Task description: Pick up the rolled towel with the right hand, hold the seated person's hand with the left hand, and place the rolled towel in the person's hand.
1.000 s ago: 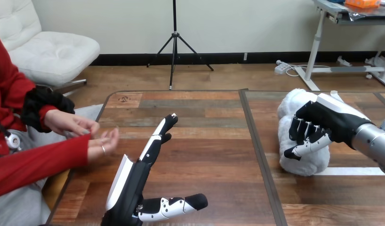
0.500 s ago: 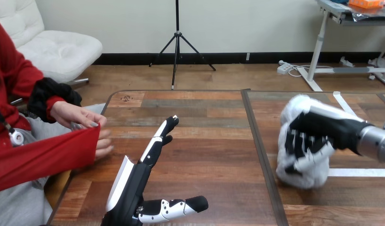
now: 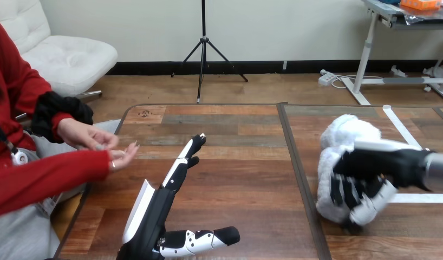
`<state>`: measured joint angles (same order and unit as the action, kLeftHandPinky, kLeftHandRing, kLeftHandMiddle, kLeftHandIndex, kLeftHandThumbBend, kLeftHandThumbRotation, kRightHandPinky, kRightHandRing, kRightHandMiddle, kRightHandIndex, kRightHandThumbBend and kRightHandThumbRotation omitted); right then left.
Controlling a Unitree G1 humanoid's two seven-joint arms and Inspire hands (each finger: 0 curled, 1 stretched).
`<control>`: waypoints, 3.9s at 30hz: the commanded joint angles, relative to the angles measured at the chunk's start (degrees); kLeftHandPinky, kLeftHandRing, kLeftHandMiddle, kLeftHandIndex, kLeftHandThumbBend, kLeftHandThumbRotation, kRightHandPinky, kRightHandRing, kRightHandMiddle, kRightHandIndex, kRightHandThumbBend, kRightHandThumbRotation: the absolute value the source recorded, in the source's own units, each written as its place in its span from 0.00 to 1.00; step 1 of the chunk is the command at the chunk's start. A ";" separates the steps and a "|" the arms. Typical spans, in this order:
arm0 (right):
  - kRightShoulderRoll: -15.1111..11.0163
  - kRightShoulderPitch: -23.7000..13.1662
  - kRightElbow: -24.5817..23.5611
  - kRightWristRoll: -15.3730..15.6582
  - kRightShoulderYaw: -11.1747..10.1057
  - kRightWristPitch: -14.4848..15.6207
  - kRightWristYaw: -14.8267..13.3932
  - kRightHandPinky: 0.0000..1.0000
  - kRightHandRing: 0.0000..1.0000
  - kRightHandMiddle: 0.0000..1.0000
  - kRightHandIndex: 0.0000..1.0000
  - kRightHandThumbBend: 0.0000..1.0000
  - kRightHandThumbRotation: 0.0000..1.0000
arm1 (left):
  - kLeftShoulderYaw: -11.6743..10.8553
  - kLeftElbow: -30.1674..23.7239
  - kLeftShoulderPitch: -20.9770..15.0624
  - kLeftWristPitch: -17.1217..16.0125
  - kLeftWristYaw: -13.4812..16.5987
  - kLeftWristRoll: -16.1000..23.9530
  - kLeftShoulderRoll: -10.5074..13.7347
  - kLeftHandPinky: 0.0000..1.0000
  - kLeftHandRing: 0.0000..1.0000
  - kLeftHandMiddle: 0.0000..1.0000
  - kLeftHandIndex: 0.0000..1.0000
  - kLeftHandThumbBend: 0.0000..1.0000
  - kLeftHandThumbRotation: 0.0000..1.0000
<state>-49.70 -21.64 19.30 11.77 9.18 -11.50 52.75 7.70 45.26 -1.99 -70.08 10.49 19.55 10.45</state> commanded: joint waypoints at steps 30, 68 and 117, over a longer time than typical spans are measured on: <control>-11.05 0.52 -21.97 -8.88 -8.65 6.09 12.21 0.28 0.34 0.41 0.49 0.83 0.00 | -2.22 -0.56 -6.01 -1.47 -2.60 -3.12 1.17 0.90 0.95 0.95 0.95 1.00 0.53; -11.23 1.20 -23.94 -11.52 -15.55 7.72 6.06 0.26 0.32 0.40 0.49 0.80 0.00 | -2.51 -0.47 -6.08 -1.36 -5.92 -5.29 0.62 0.90 0.95 0.94 0.95 1.00 0.51; 5.54 -15.02 14.69 -0.74 -9.61 21.27 -31.18 0.50 0.62 0.73 0.77 0.90 0.47 | -1.98 0.84 -6.35 -1.54 -6.26 -3.84 -0.74 0.92 0.97 0.97 0.95 1.00 0.52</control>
<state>-48.36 -30.51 26.85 8.83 -2.85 10.46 25.19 5.85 45.96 -4.98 -70.64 4.20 16.33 10.15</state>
